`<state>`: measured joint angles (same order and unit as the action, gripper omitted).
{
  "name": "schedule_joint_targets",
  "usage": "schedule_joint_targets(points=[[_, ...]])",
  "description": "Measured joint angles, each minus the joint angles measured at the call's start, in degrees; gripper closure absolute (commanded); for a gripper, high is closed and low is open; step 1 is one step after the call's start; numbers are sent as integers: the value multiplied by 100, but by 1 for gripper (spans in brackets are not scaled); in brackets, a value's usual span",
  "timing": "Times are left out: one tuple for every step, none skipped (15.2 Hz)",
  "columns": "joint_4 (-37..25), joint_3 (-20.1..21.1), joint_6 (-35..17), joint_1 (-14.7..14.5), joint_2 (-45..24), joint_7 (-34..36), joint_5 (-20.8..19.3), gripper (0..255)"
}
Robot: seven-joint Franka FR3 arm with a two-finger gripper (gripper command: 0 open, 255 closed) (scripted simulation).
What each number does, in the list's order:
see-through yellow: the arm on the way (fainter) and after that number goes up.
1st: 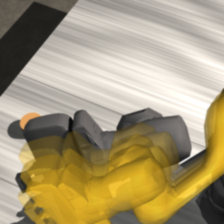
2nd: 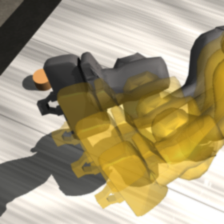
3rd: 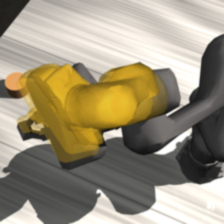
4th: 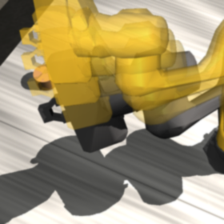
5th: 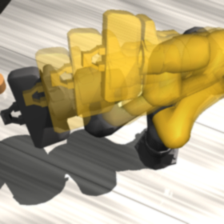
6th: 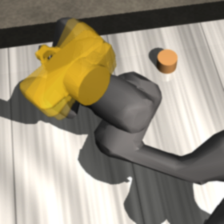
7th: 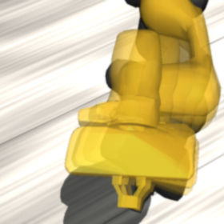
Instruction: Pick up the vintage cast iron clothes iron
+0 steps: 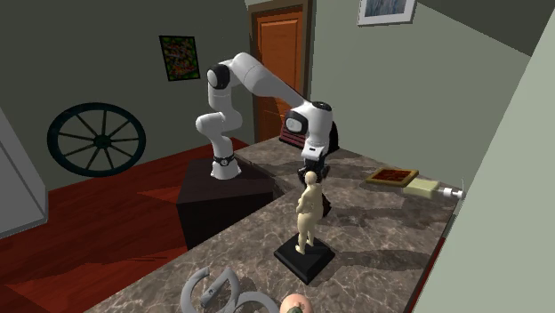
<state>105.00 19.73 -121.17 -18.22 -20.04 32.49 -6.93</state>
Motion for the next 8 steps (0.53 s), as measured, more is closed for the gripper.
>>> schedule_joint_targets(points=[[-48, 5, 64, -2, 18, 0, 9, 255], [-104, 9, 145, 4, 43, -17, 24, 255], [-153, 15, 225, 10, 76, -30, 40, 255], [-174, 20, 281, 15, 113, -39, 55, 255], [-221, 23, 344, 18, 129, -48, 64, 255], [-223, 31, 391, 20, 176, -50, 81, 255], [-311, 32, 484, 23, 184, -65, 88, 255], [-307, 36, 509, 26, 215, -67, 99, 255]])
